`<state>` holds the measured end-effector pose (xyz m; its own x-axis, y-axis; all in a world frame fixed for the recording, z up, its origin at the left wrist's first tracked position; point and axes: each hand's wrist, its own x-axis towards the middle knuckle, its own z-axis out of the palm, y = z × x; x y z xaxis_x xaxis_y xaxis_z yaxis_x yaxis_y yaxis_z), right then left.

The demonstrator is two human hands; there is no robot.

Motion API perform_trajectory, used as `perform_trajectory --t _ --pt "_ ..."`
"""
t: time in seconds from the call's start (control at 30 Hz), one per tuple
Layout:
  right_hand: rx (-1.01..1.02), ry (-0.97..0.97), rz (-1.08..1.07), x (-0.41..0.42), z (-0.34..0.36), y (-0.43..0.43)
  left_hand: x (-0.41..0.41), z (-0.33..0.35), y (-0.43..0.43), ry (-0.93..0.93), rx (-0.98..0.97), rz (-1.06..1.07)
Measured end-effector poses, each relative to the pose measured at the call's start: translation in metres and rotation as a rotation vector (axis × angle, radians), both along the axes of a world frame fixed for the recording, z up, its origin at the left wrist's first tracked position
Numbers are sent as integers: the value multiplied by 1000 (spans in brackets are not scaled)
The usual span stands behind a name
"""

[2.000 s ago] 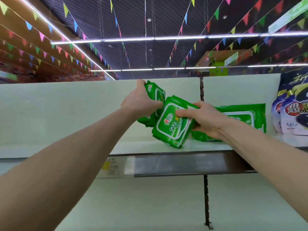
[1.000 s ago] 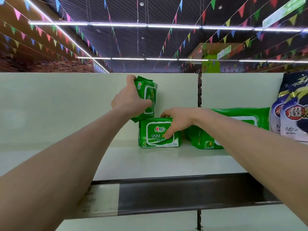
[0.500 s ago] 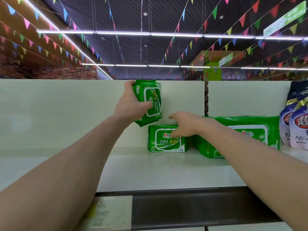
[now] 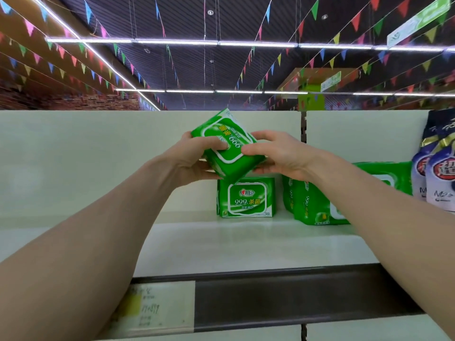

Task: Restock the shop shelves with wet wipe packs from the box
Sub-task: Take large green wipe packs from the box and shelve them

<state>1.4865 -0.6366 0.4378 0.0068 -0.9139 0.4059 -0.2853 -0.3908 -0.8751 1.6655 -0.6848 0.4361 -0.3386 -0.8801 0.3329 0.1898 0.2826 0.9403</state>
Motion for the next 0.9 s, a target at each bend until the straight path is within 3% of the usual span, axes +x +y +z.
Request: perform_trajectory --t 0.17,0.37,0.47,0.53,0.7,0.9 --pt "-20 108 -40 -10 0 9 16 -5 -2 -301 9 -23" --pt "13 420 -112 -12 -11 15 18 -21 3 -784 -9 -5" --pt "23 492 -129 -12 -12 15 17 -24 7 -865 -40 22" --pt "42 517 -118 -13 -14 16 15 -22 10 -739 -68 18" --pt "-11 320 -64 -16 -10 20 2 -10 19 -3 -89 -29" --pt "-16 226 -18 -9 -11 19 -9 -12 18 62 -117 43"
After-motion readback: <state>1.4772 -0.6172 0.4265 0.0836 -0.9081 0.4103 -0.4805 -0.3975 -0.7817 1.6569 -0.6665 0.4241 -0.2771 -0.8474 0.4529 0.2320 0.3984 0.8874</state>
